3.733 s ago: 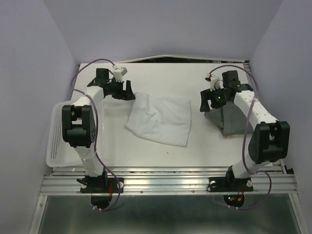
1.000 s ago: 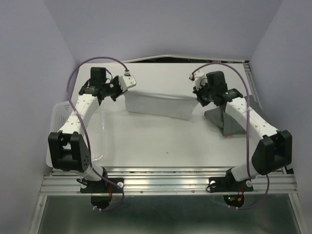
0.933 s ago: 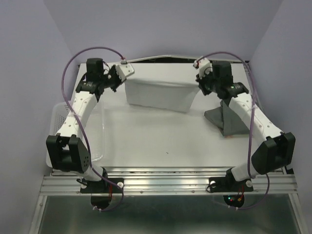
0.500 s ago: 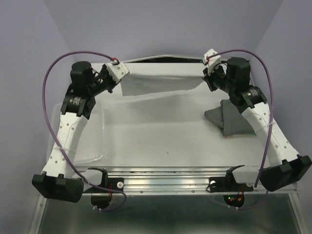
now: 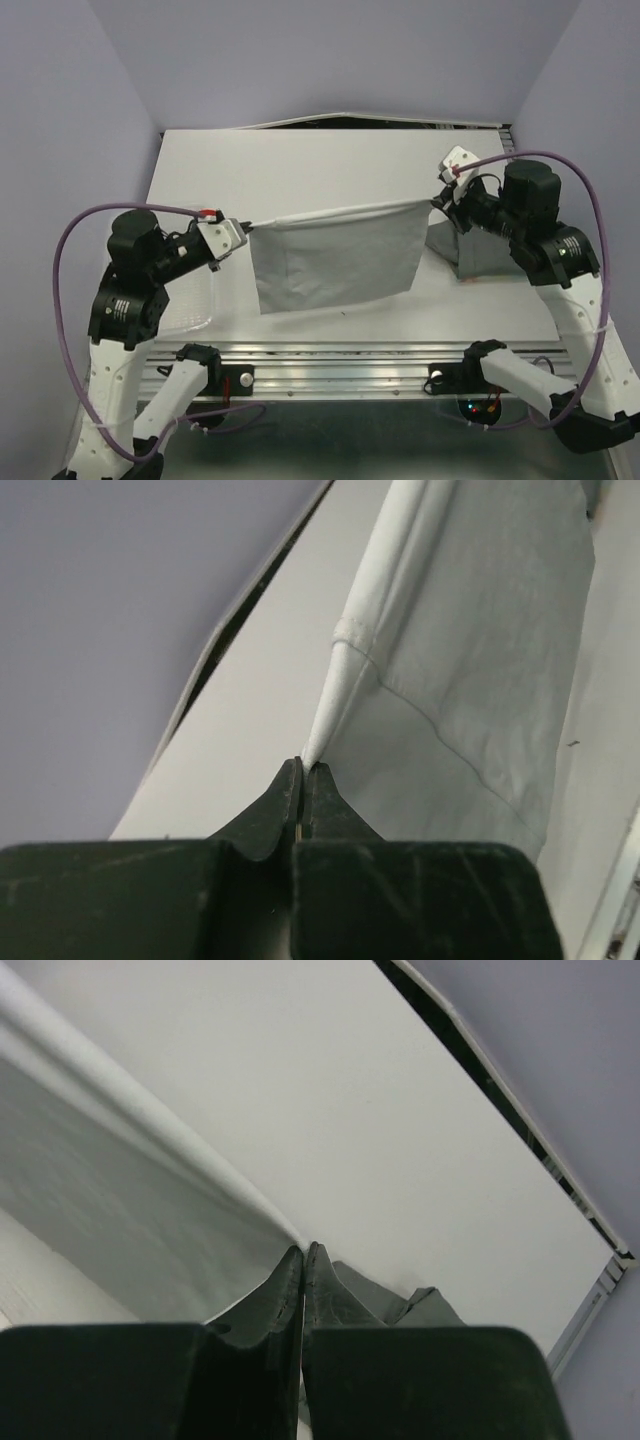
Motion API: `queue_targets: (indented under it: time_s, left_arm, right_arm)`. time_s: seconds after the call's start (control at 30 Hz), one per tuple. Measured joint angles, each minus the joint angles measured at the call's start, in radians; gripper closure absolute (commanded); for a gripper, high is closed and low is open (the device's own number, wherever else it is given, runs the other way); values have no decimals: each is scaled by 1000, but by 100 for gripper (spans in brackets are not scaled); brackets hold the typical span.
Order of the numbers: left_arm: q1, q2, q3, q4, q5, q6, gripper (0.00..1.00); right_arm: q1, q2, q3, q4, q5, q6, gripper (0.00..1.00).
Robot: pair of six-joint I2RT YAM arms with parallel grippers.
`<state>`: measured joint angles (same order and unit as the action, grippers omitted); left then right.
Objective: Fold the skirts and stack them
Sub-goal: Flatten the skirt out
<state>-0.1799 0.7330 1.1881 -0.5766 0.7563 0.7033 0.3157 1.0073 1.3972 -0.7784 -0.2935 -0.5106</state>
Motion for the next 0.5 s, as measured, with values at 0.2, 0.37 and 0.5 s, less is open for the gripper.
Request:
queue_targets:
  time_s: [0.2,0.37,0.5]
  left_arm:
    - [-36,132,-198,-12,-3,-34,100]
    - [-61,460,-264,103,-115,-104,100]
    - [-61,638,-243,224,-219,-156,100]
  right_arm:
    - [-1,91,-223,31,-7,-9,99]
    - [-4,484,-241,144,21,4,99]
    - [-7,704,-164,196,54,18,99]
